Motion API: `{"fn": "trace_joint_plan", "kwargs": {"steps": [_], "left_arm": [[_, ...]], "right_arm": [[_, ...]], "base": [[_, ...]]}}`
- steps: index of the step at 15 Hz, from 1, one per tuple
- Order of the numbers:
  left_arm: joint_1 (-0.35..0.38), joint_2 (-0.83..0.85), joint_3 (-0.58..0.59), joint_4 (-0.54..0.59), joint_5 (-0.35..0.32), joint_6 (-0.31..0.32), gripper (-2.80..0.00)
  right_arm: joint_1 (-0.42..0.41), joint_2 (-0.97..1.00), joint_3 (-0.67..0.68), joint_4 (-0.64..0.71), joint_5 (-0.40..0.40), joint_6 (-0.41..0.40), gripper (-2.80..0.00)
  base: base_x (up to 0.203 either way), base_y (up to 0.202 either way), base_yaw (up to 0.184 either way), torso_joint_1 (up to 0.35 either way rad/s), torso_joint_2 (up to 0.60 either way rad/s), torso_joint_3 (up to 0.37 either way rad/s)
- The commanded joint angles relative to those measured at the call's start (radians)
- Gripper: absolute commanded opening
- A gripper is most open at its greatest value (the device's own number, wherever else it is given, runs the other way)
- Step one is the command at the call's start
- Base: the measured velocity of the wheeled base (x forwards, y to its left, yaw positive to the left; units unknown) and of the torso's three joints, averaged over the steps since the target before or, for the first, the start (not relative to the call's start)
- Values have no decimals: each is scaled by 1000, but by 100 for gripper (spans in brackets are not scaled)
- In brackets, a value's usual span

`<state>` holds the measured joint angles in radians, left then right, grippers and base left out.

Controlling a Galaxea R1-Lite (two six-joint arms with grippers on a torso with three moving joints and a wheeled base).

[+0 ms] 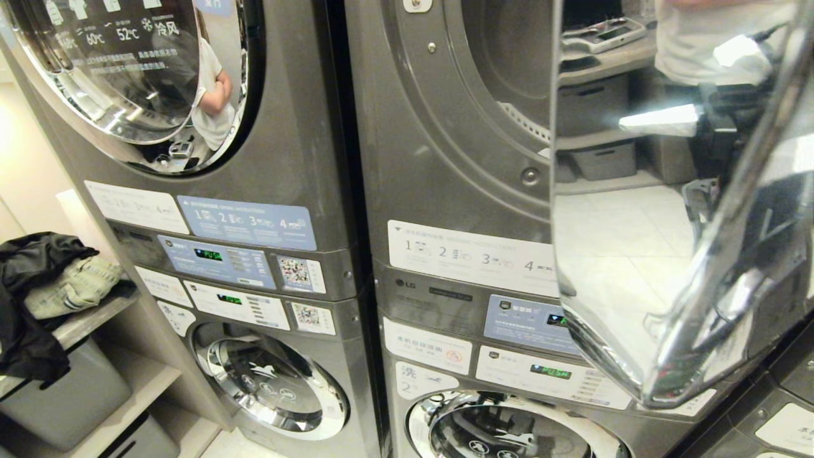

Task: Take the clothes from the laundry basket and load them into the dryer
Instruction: Open the dryer

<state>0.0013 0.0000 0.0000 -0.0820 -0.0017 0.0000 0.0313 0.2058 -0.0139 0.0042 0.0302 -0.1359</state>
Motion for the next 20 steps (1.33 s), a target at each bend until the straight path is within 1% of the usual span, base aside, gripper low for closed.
{"fn": "trace_joint_plan", "kwargs": {"steps": [1, 3, 5, 7, 13, 15, 20], "left_arm": [[0, 0, 34, -1, 0, 0, -280], [0, 0, 34, -1, 0, 0, -280], [0, 0, 34, -1, 0, 0, -280], [0, 0, 34, -1, 0, 0, -280], [0, -2, 34, -1, 0, 0, -280], [0, -1, 34, -1, 0, 0, -280], [0, 0, 34, -1, -1, 2, -280]], "right_arm": [[-29, -142, 13, 2, 10, -7, -280], [-29, -212, 15, 3, 7, 0, -280], [-30, -205, 15, 2, -2, 86, -280], [-30, -204, 15, 2, -4, 101, -280], [-30, -206, 15, 1, -3, 98, -280], [-30, -204, 16, 2, -1, 84, -280], [-30, -205, 15, 2, -4, 98, -280]], "base": [[0, 0, 0, 0, 0, 0], [0, 0, 0, 0, 0, 0], [0, 0, 0, 0, 0, 0], [0, 0, 0, 0, 0, 0], [0, 0, 0, 0, 0, 0], [0, 0, 0, 0, 0, 0], [0, 0, 0, 0, 0, 0]]}}
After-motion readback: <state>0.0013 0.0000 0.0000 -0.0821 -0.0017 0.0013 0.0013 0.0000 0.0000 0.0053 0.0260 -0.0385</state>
